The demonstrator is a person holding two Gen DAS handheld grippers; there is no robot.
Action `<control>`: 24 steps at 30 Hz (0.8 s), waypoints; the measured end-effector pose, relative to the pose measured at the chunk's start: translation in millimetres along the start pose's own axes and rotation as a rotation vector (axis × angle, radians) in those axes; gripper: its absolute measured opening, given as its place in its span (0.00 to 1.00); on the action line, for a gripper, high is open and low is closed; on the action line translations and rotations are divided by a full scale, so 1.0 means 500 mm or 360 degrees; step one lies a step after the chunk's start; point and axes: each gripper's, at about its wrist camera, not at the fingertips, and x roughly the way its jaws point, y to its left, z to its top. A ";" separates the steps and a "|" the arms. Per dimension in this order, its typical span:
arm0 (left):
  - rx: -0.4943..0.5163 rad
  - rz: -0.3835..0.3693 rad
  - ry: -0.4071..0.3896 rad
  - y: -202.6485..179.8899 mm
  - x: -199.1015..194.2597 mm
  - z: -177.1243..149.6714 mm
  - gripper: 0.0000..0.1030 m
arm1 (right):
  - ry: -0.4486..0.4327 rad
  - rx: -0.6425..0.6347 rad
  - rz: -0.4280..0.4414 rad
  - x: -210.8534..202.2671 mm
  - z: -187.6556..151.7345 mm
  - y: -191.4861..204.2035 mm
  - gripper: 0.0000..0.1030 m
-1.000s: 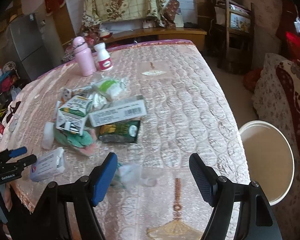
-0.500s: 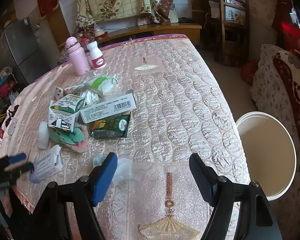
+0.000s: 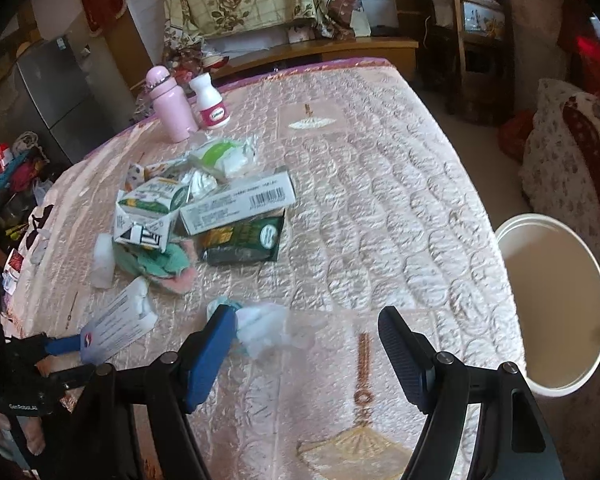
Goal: Collect trash
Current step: 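Grasp the clear plastic wrapper with the right tool while the left tool grasps the white medicine box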
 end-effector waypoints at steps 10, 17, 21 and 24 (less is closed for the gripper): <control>-0.0034 0.0009 0.0070 0.035 0.035 0.022 0.78 | 0.0026 -0.0010 0.0036 0.009 -0.014 0.009 0.75; 0.0095 -0.0219 0.0067 -0.045 0.013 0.004 0.79 | 0.0056 -0.0082 0.0081 0.021 -0.016 0.030 0.75; 0.0135 -0.0100 -0.0026 -0.041 -0.009 0.024 0.79 | 0.0076 -0.0103 0.0084 0.033 -0.017 0.041 0.75; 0.0148 -0.0017 -0.0059 -0.035 -0.002 0.038 0.80 | 0.0078 -0.0120 0.0101 0.038 -0.016 0.048 0.75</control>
